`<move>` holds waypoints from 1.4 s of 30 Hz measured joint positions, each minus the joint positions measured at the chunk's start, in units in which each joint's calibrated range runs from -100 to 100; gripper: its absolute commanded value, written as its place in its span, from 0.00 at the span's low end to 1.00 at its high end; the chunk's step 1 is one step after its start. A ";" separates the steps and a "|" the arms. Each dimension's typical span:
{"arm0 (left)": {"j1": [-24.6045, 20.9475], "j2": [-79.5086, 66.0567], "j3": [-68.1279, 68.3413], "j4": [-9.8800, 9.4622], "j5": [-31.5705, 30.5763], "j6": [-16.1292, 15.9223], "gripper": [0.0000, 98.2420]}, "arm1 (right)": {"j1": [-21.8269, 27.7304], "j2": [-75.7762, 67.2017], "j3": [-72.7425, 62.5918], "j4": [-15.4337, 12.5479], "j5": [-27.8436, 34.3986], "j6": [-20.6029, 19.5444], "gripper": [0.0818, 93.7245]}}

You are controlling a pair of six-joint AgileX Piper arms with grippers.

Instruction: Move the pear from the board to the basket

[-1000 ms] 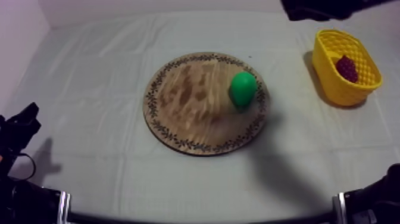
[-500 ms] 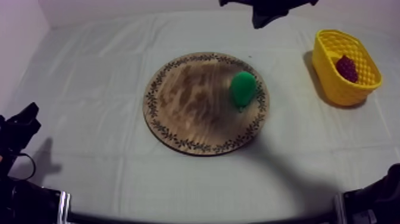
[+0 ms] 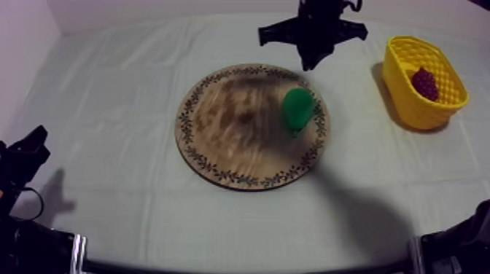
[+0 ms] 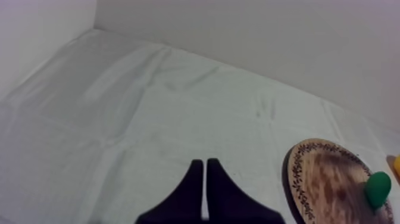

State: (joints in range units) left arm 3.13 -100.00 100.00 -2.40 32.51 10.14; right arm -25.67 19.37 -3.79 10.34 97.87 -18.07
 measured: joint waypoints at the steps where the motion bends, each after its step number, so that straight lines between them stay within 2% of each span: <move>1: 0.00 0.00 0.00 0.00 0.00 0.00 0.00 | 0.17 0.30 0.00 -0.28 0.00 0.04 0.49; 3: 0.00 0.00 0.00 0.00 0.00 0.00 0.00 | 0.36 0.66 0.00 -0.26 0.00 -0.17 0.73; 5: 0.00 0.00 0.00 0.00 0.00 0.00 0.00 | 0.50 1.05 -0.34 -0.19 0.08 -0.32 0.86; 7: 0.00 0.00 0.00 0.00 0.00 0.00 0.00 | 0.73 1.38 -0.78 -0.25 -0.19 -0.53 0.93; 10: 0.00 0.00 0.00 0.00 0.00 0.00 0.00 | 1.14 1.78 -1.11 -0.25 -0.69 -0.69 0.97; 15: 0.00 0.00 0.00 0.00 0.00 0.00 0.00 | 1.71 3.17 0.69 -1.53 -3.65 -0.42 0.98; 26: 0.00 0.00 0.00 0.00 0.00 0.00 0.00 | 3.41 8.53 4.81 -4.33 -15.56 1.87 0.96; 34: 0.00 0.00 0.00 0.00 0.00 0.00 0.00 | 3.78 13.33 5.98 -5.87 -18.18 2.75 0.94; 38: 0.00 0.00 0.00 0.00 0.00 0.00 0.00 | 3.86 14.02 8.02 -6.50 -18.72 3.16 0.90; 42: 0.00 0.00 0.00 0.00 0.00 0.00 0.00 | 3.81 14.65 9.13 -6.80 -20.26 3.42 0.81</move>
State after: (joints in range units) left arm 3.13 -100.00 100.00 -2.40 32.51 10.14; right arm -21.86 34.01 5.34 3.55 77.61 -14.65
